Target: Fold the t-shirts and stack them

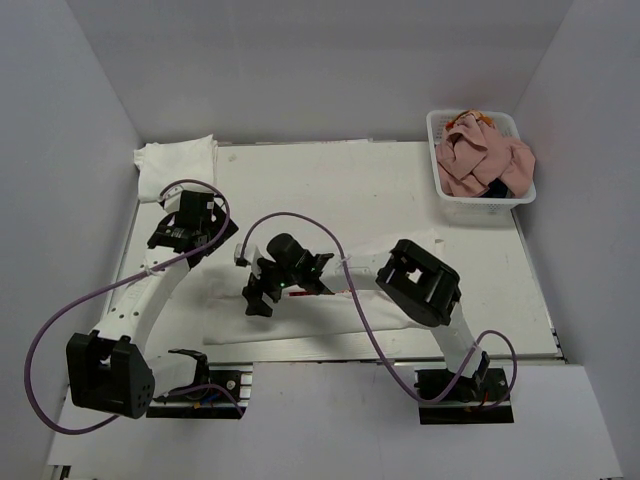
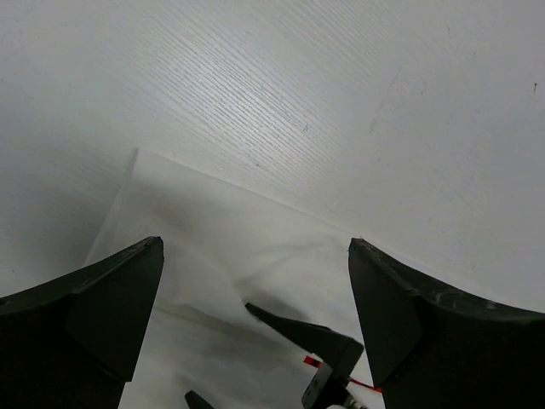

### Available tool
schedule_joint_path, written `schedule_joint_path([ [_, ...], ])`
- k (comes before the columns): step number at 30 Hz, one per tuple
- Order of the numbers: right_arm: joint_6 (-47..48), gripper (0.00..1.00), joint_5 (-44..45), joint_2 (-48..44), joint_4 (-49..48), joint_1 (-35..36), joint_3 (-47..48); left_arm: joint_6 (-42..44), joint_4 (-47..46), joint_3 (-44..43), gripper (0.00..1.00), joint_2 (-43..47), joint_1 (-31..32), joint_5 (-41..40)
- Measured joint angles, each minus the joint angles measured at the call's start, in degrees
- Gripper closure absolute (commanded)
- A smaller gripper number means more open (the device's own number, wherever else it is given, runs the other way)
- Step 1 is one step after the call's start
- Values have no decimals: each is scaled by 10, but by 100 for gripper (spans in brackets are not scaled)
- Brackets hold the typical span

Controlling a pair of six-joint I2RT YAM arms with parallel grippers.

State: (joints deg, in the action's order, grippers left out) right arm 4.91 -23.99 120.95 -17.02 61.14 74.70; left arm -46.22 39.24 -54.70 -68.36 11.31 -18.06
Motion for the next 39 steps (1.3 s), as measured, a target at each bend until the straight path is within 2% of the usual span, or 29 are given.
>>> schedule_joint_path([
  [8, 4, 10, -41, -3, 32, 34, -2, -2, 0, 0, 1, -1, 0, -2],
  [11, 10, 10, -40, -24, 31, 45, -30, -2, 0, 0, 1, -1, 0, -2],
  [17, 23, 10, 15, -77, 2, 78, -98, -2, 0, 0, 1, -9, 0, -2],
  [24, 13, 10, 57, -86, -62, 79, -99, -5, 5, 0, 1, -11, 0, -7],
  [29, 16, 10, 83, -56, -64, 76, -35, -27, 54, -17, 1, -11, -2, -57],
  [34, 38, 10, 90, 23, -26, 76, 98, -52, 101, -74, 1, 9, -7, -109],
  [36, 47, 17, 84, 55, -4, 76, 148, -56, 105, -78, 1, 34, -7, -119],
  [39, 56, 26, 66, 74, 25, 76, 167, -58, 114, -78, 1, 67, -7, -128],
])
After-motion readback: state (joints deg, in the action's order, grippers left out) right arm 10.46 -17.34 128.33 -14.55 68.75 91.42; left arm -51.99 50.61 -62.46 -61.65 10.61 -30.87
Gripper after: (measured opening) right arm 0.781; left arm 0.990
